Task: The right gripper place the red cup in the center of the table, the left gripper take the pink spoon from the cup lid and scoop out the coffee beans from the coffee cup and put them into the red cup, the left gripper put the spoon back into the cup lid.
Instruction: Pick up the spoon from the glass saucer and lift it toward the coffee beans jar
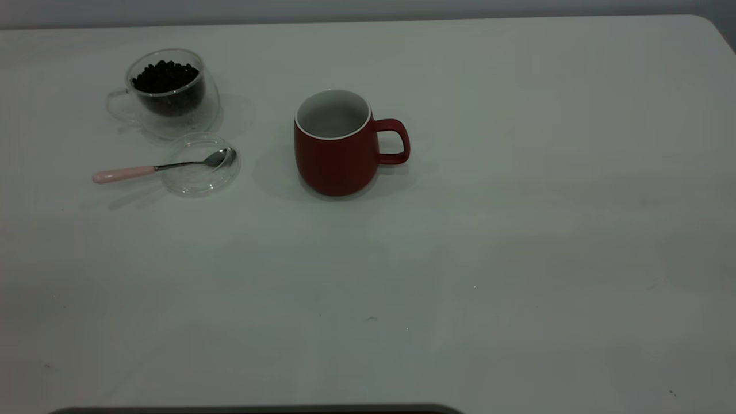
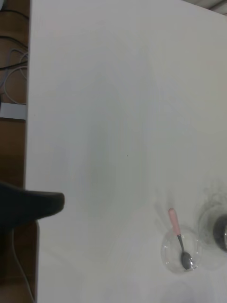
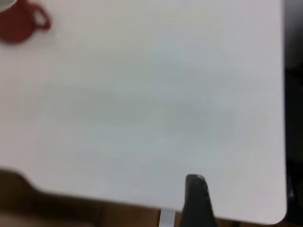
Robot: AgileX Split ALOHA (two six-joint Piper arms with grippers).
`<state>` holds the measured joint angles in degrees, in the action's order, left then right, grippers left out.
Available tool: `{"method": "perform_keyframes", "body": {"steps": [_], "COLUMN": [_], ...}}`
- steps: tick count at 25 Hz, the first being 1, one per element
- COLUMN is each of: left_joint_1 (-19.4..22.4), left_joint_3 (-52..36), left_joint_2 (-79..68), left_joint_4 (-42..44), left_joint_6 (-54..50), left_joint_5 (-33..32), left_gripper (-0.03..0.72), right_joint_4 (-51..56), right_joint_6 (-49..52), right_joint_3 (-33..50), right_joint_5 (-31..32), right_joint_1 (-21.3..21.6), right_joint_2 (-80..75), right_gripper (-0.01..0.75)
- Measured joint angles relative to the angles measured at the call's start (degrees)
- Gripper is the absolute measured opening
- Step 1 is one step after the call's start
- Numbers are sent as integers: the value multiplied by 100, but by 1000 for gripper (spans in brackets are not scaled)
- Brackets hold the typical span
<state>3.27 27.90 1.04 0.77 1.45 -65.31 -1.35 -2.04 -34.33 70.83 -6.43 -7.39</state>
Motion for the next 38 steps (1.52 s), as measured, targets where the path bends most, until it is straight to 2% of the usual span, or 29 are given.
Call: {"method": "perform_keyframes", "body": {"steps": [6, 9, 15, 38], "left_joint_1": [0, 0, 0, 0], "left_joint_3": [0, 0, 0, 0], "left_joint_2": [0, 0, 0, 0], "left_joint_4": [0, 0, 0, 0], "left_joint_6": [0, 0, 0, -14], "left_joint_5": [0, 0, 0, 0], "left_gripper": [572, 572, 572, 572], "right_joint_4": [7, 19, 135, 203], "right_joint_6": [0, 0, 0, -12], "right_joint_3": [69, 238, 724, 732], "right_joint_5": [0, -112, -547, -593], "right_joint_1": [846, 1083, 1118, 1118], "right_joint_2": [343, 466, 577, 577], "right_gripper": [591, 591, 591, 591]}}
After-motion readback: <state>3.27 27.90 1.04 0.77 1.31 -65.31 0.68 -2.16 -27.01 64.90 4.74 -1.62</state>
